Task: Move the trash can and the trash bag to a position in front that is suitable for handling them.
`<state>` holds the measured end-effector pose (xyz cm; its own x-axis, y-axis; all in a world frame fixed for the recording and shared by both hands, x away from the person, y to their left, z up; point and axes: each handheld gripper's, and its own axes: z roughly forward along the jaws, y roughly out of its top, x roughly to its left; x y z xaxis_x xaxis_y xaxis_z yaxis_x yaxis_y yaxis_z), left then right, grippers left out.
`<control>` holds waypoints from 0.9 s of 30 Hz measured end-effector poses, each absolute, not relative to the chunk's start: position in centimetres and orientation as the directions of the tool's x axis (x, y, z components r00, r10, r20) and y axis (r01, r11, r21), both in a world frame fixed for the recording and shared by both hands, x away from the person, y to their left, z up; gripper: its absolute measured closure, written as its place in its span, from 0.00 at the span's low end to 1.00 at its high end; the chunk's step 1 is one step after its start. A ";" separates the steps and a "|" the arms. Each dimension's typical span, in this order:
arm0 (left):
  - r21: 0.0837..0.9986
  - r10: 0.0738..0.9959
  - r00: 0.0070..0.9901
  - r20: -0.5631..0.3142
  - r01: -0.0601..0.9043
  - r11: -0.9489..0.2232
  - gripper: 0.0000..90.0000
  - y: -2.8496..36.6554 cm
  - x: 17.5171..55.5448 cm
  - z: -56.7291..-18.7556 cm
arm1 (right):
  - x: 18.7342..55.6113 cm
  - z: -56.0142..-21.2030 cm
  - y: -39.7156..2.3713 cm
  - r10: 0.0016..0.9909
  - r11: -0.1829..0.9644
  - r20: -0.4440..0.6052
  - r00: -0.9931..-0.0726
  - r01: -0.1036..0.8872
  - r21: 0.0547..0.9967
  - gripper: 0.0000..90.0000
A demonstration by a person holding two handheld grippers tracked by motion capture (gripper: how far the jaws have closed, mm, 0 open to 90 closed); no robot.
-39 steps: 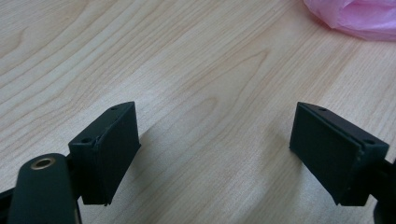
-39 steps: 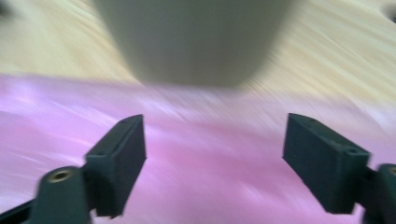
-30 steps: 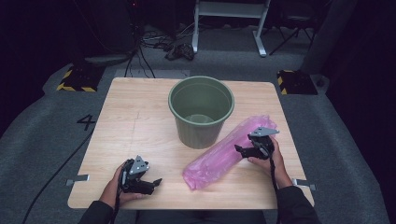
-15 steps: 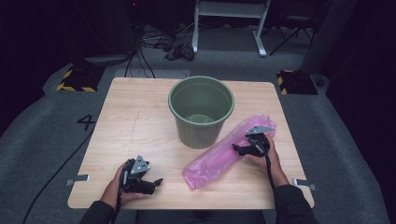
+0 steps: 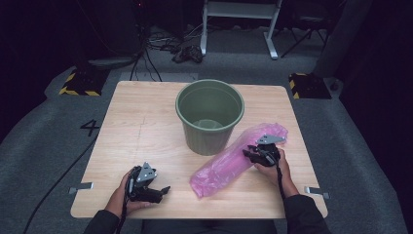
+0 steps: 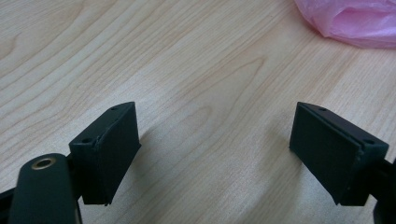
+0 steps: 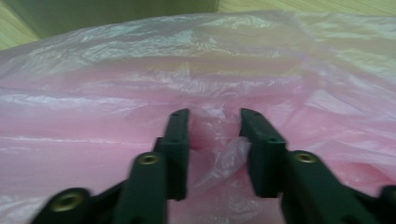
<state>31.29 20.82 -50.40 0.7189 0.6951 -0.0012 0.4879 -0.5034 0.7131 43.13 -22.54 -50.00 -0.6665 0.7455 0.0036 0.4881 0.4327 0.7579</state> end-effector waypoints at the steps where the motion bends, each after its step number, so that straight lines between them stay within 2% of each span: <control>1: 0.714 0.696 0.718 -0.002 0.488 -0.502 0.17 20.8 31.3 -50.4 | 43.1 -50.0 -22.6 0.747 0.429 0.005 -0.665 0.487 0.761 0.80; 5: 0.714 0.695 0.719 -0.004 0.489 -0.502 0.17 20.8 31.3 -50.4 | 43.0 -50.1 -22.8 0.753 0.414 0.017 -0.658 0.493 0.765 0.92; 10: 0.713 0.693 0.721 -0.003 0.488 -0.503 0.17 20.9 31.3 -50.4 | 42.8 -50.0 -23.2 0.750 0.421 0.009 -0.662 0.488 0.765 0.93; 14: 0.713 0.689 0.724 -0.001 0.484 -0.507 0.17 20.9 31.3 -50.4 | 42.3 -49.1 -23.9 0.769 0.402 -0.010 -0.639 0.471 0.785 0.74; 18: 0.714 0.688 0.725 -0.002 0.483 -0.507 0.17 21.0 31.2 -50.4 | 41.6 -48.0 -24.7 0.800 0.355 -0.005 -0.600 0.465 0.811 0.47; 20: 0.713 0.688 0.726 -0.001 0.483 -0.509 0.17 21.0 31.2 -50.4 | 41.4 -47.8 -24.8 0.807 0.355 -0.004 -0.591 0.480 0.802 0.32; 21: 0.713 0.688 0.726 -0.004 0.485 -0.507 0.17 21.0 31.2 -50.4 | 41.3 -47.9 -24.8 0.810 0.367 -0.008 -0.587 0.496 0.787 0.27; 24: 0.713 0.688 0.726 -0.004 0.485 -0.507 0.17 21.0 31.2 -50.4 | 41.2 -48.6 -24.3 0.815 0.397 -0.037 -0.578 0.512 0.762 0.21; 27: 0.713 0.688 0.726 -0.004 0.485 -0.507 0.17 21.0 31.2 -50.4 | 41.7 -49.2 -23.9 0.812 0.418 -0.037 -0.582 0.536 0.734 0.19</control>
